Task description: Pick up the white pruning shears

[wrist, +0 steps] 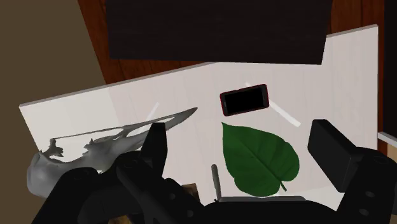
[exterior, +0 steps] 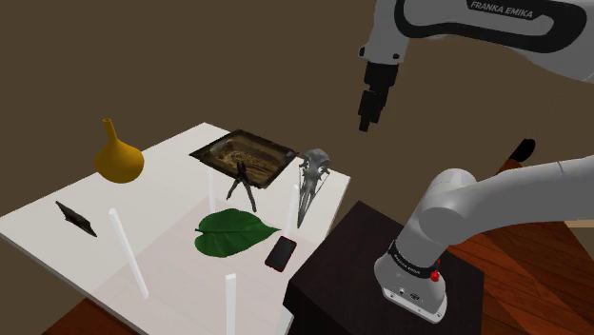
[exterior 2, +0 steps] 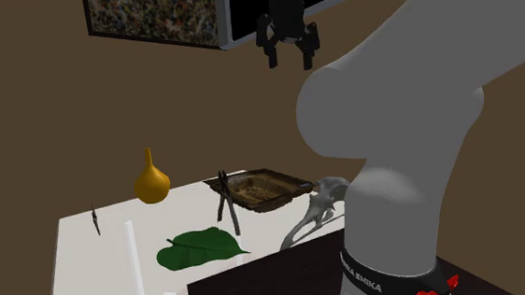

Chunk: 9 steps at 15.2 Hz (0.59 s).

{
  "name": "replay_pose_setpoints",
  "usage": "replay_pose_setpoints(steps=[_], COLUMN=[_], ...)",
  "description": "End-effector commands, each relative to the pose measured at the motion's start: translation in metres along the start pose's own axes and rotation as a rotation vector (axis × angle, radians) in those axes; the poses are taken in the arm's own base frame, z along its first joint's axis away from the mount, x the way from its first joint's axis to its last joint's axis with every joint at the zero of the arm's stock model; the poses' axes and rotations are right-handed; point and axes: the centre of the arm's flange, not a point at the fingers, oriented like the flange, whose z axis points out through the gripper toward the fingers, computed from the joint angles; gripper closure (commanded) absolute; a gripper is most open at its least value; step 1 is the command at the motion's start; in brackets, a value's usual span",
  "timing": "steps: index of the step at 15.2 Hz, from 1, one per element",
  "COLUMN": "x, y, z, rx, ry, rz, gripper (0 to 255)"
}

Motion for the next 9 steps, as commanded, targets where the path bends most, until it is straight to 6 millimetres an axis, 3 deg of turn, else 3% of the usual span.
replay_pose_setpoints(steps=[1,9], x=[0.0,0.066], y=[0.0,-0.005], z=[0.0,0.071], rx=[0.0,-0.019], ry=[0.0,0.08], rz=[0.0,-0.033], gripper=[0,0])
